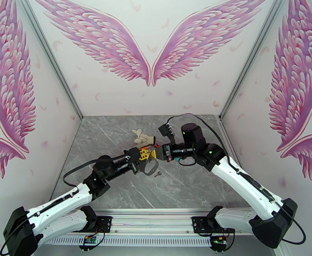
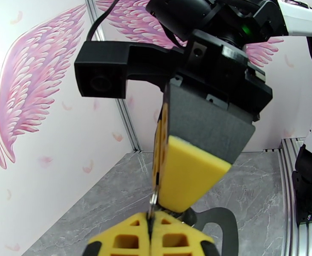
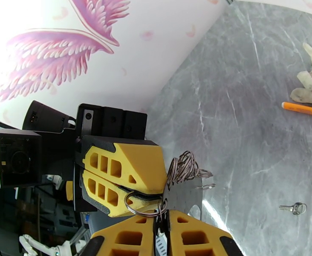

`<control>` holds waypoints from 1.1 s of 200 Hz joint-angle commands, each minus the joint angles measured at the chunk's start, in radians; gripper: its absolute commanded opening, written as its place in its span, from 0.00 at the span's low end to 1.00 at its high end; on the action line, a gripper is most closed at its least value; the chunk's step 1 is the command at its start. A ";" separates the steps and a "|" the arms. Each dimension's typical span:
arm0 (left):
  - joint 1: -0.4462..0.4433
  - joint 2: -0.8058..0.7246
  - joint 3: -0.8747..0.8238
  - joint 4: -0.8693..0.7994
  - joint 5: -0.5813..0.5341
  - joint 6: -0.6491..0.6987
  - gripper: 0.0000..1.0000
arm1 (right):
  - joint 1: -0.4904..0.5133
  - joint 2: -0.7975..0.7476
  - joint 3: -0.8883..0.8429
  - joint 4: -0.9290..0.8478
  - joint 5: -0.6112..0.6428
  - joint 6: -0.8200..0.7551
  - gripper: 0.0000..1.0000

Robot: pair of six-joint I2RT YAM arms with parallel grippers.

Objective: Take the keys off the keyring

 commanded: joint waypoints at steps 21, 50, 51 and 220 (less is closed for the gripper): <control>-0.007 -0.001 0.045 0.023 -0.006 0.016 0.00 | -0.005 0.001 0.017 0.005 0.013 -0.005 0.07; -0.007 -0.003 0.042 0.020 -0.013 0.018 0.00 | -0.006 0.000 0.022 -0.010 0.021 -0.014 0.04; -0.007 -0.003 0.042 0.020 -0.015 0.018 0.00 | -0.006 0.000 0.023 -0.010 0.022 -0.014 0.04; -0.007 -0.012 -0.006 0.042 -0.056 0.013 0.00 | -0.006 -0.002 0.047 -0.047 0.063 -0.091 0.00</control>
